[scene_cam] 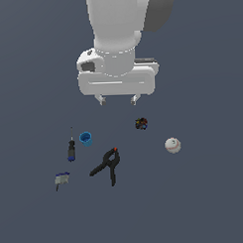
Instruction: Pick up a designated object from a clutter of objects.
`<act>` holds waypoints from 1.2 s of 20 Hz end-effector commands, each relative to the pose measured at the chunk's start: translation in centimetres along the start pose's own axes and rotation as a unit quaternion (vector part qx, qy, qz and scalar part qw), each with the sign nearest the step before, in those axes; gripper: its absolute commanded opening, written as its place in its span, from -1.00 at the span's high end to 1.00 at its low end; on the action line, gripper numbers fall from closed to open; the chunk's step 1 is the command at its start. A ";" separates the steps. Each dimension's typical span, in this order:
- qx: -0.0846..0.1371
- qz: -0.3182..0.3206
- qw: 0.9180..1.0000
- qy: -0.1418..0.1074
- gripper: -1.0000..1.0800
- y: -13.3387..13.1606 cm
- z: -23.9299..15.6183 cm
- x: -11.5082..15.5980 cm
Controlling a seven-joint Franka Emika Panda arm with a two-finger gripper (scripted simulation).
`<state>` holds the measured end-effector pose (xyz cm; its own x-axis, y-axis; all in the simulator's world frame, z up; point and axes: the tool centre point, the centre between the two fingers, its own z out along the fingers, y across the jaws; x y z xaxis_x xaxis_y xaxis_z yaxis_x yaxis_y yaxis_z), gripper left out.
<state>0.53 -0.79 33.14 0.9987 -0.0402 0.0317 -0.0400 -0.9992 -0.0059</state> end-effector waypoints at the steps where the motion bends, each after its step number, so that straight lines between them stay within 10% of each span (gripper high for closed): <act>1: 0.000 0.000 1.000 0.000 -0.92 0.0 0.0 0.0; 24: 0.007 0.000 1.000 0.015 -0.92 -2.8 2.5 -0.1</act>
<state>0.86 1.64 31.55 0.9972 -0.0354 0.0652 -0.0341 -0.9992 -0.0218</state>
